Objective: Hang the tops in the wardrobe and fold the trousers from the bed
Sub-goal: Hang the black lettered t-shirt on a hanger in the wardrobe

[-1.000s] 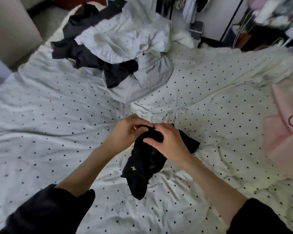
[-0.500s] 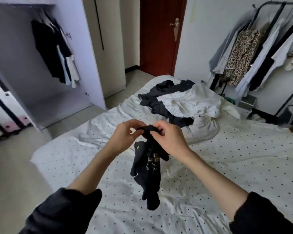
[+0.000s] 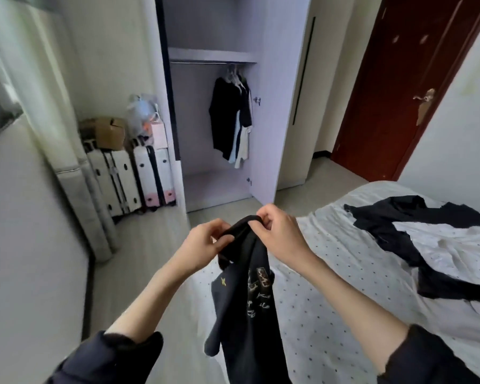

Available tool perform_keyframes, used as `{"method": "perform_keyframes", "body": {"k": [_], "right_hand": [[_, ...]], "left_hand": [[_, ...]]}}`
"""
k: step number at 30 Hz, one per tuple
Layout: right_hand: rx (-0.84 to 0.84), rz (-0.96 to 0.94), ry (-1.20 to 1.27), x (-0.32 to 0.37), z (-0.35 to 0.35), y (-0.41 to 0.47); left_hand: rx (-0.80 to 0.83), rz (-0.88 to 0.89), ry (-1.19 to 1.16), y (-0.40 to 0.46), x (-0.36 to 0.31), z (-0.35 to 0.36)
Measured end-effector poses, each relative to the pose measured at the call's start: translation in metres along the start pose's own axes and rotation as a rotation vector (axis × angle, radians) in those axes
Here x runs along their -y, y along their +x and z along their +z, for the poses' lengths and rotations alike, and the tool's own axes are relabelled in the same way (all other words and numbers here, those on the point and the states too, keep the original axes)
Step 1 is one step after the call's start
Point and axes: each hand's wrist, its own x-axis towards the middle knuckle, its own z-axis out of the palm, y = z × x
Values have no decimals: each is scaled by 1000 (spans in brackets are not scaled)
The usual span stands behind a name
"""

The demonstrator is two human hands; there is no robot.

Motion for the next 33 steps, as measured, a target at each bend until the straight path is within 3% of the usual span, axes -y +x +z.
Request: {"method": "perform_keyframes", "body": {"k": [4,8,16,24,30,33], "right_hand": [[53,71,130,35,68,45],[141,116,182,50,113,86],[142,-182,-184,76,205,199],[-16,-119,-205,51,243,376],[-114,-13,-93,31,247,481],[-154,-25,-76,8,244,525]], "left_hand": [[-27,-72,44,18,57,-79],[-58,-34,95,50,90,-136],[-40,80,249,139,154,-197],[-97,-146,529,252,270,-241],[-125,-319,583,350,315,-267],[-155,-360,471,397,334,-266]]}}
